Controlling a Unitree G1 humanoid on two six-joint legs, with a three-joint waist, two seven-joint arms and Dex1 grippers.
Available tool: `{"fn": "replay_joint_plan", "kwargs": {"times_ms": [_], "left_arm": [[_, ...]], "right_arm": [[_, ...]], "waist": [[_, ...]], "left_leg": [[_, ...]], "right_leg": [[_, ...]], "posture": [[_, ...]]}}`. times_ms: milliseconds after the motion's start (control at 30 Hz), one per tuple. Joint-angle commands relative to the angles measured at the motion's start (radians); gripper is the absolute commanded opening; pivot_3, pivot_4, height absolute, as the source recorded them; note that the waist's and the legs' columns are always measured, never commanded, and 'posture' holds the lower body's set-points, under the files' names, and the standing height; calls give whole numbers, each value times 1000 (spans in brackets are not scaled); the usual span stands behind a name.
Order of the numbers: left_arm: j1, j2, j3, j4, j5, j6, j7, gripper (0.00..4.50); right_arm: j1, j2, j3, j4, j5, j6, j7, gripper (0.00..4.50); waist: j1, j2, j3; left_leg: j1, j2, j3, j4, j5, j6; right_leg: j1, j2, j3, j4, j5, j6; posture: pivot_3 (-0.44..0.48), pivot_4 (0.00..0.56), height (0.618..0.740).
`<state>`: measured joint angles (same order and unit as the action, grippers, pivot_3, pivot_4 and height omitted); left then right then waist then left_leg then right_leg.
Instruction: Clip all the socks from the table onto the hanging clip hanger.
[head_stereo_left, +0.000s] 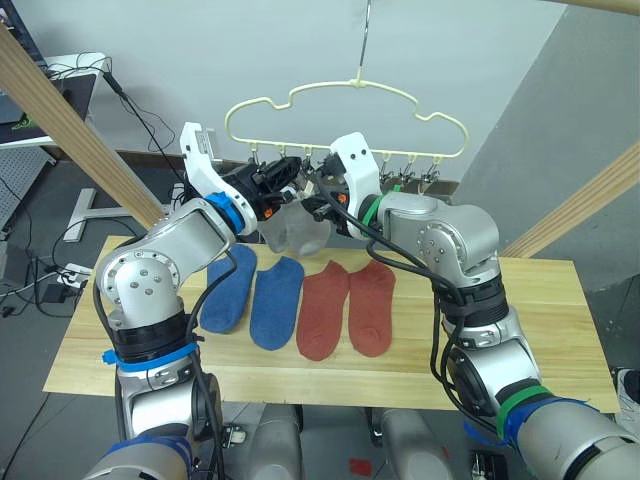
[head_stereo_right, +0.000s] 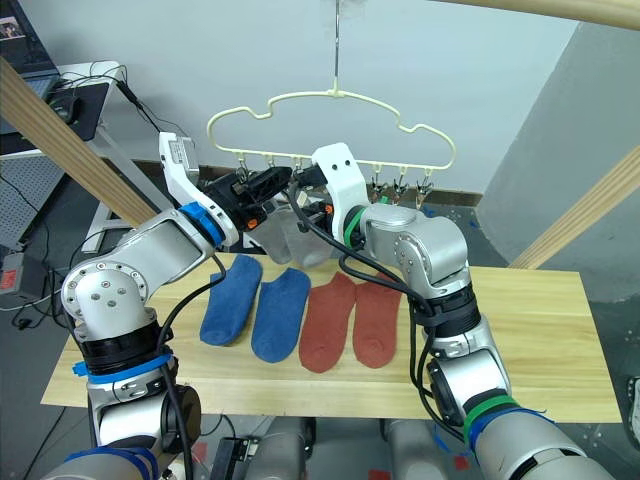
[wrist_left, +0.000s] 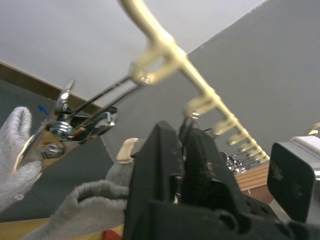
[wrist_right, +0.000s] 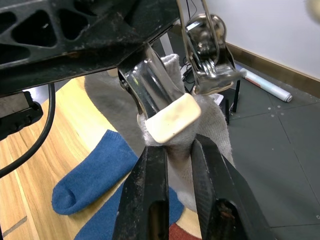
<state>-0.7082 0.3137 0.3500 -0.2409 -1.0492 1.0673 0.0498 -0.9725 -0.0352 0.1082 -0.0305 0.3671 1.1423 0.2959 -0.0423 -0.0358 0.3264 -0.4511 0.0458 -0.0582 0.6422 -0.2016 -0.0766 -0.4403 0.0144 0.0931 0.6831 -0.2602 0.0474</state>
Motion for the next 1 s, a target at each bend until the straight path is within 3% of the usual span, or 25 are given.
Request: {"fn": "replay_joint_plan", "kwargs": {"times_ms": [33,233,300,400,700,1000], "left_arm": [[6,4,3,-23,-26,-6,-14,1835],[7,6,-4,-28,-15,-8,4,3690],[8,9,0,-32,-26,-6,3,3690],[14,16,1,-46,-38,2,-1,3724],[94,97,-32,-172,-89,44,-54,3724],[226,229,-55,-292,-69,31,-131,3724]], "right_arm": [[-32,11,-21,-35,16,-16,4,676],[-29,13,-24,-41,23,-13,7,676],[-24,15,-30,-50,35,1,11,676],[-12,15,-38,-72,51,29,16,1310],[78,-57,-25,-176,61,82,26,4409],[190,-161,-69,-332,132,128,76,4409]], "waist": [[2,0,0],[9,0,0],[10,0,0],[10,0,0],[12,0,0],[13,0,0]], "left_leg": [[0,0,0,0,0,0],[0,0,0,0,0,0],[0,0,0,0,0,0],[0,0,0,0,0,0],[0,0,0,0,0,0],[0,0,-1,0,0,0]], "right_leg": [[0,0,0,0,0,0],[0,0,0,0,0,0],[0,0,0,0,0,0],[0,0,0,0,0,0],[0,0,0,0,0,0],[0,0,-1,0,0,0]], "posture": [[20,299,740],[21,298,740],[21,298,740],[21,296,740],[45,280,740],[60,259,740]]}}
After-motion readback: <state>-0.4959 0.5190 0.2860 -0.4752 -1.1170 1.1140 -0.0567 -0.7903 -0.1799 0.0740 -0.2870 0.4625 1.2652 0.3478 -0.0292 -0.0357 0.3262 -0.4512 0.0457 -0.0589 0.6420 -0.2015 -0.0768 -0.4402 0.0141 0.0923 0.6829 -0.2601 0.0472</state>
